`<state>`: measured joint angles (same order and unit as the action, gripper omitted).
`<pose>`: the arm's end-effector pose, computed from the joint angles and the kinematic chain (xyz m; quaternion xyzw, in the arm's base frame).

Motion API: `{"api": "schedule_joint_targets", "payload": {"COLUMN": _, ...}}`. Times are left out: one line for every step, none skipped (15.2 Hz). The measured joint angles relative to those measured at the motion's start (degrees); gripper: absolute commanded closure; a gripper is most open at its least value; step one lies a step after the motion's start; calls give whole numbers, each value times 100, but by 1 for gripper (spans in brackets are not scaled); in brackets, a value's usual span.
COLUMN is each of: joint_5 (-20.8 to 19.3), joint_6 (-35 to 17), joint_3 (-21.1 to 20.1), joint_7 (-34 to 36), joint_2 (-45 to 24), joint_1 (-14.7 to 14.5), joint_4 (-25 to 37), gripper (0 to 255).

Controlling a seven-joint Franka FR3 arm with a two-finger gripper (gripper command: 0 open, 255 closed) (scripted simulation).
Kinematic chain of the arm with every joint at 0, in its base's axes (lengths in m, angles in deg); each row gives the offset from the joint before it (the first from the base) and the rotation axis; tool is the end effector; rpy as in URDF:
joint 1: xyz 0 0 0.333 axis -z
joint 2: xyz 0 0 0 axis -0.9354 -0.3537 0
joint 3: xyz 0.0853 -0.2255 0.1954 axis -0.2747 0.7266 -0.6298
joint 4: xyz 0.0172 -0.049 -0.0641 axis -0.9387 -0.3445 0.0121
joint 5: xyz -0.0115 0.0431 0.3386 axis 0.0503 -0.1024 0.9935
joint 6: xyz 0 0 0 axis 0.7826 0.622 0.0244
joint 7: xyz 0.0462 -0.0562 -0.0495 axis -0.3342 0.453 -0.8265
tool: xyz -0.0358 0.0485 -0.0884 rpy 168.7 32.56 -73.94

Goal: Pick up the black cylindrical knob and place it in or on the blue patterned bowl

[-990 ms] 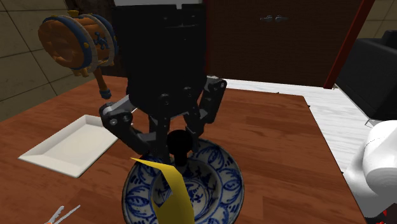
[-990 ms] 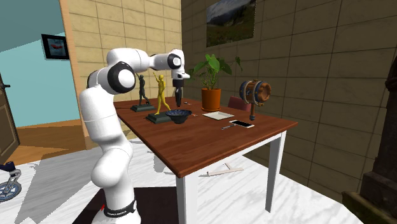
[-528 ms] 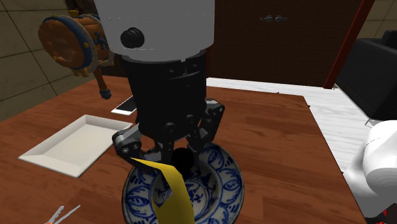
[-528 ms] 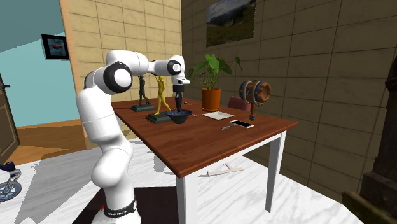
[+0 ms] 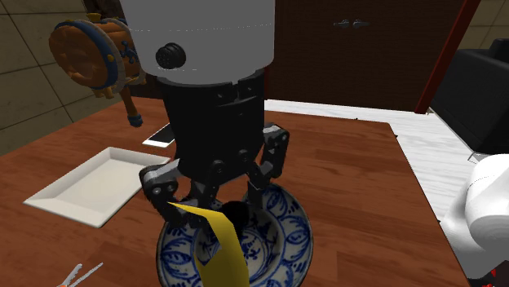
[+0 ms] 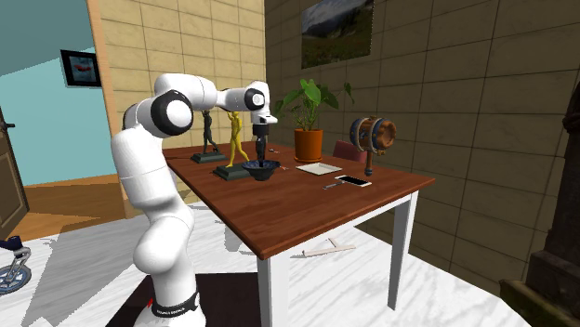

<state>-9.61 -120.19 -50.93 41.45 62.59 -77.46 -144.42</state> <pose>0.1984 0.4232 0.6080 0.9995 -0.0326 0.0002 0.0008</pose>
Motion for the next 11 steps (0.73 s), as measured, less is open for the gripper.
{"api": "schedule_joint_targets", "payload": {"joint_5": 0, "joint_6": 0, "joint_3": 0, "joint_7": 0, "joint_2": 0, "joint_1": 0, "joint_4": 0, "gripper": 0}}
{"api": "schedule_joint_targets", "payload": {"joint_5": 0, "joint_6": 0, "joint_3": 0, "joint_7": 0, "joint_2": 0, "joint_1": 0, "joint_4": 0, "gripper": 0}}
{"api": "schedule_joint_targets", "payload": {"joint_5": 0, "joint_6": 0, "joint_3": 0, "joint_7": 0, "joint_2": 0, "joint_1": 0, "joint_4": 0, "gripper": 0}}
{"api": "schedule_joint_targets", "payload": {"joint_5": 0, "joint_6": 0, "joint_3": 0, "joint_7": 0, "joint_2": 0, "joint_1": 0, "joint_4": 0, "gripper": 0}}
{"api": "schedule_joint_targets", "payload": {"joint_5": 0, "joint_6": 0, "joint_3": 0, "joint_7": 0, "joint_2": 0, "joint_1": 0, "joint_4": 0, "gripper": 0}}
{"api": "schedule_joint_targets", "payload": {"joint_5": -23, "joint_6": 94, "joint_3": -13, "joint_7": 27, "joint_2": -33, "joint_1": 4, "joint_4": 122, "gripper": 0}}
{"api": "schedule_joint_targets", "payload": {"joint_5": -98, "joint_6": 233, "joint_3": -59, "joint_7": 88, "joint_2": -141, "joint_1": 20, "joint_4": 340, "gripper": 0}}
{"api": "schedule_joint_targets", "payload": {"joint_5": -117, "joint_6": 407, "joint_3": -80, "joint_7": 140, "joint_2": -168, "joint_1": 15, "joint_4": 539, "gripper": 0}}
{"api": "schedule_joint_targets", "payload": {"joint_5": -159, "joint_6": 555, "joint_3": -84, "joint_7": 147, "joint_2": -221, "joint_1": 29, "joint_4": 723, "gripper": 0}}
{"api": "schedule_joint_targets", "payload": {"joint_5": -198, "joint_6": 649, "joint_3": -98, "joint_7": 170, "joint_2": -274, "joint_1": 37, "joint_4": 851, "gripper": 0}}
{"api": "schedule_joint_targets", "payload": {"joint_5": -220, "joint_6": 692, "joint_3": -109, "joint_7": 185, "joint_2": -304, "joint_1": 40, "joint_4": 913, "gripper": 0}}
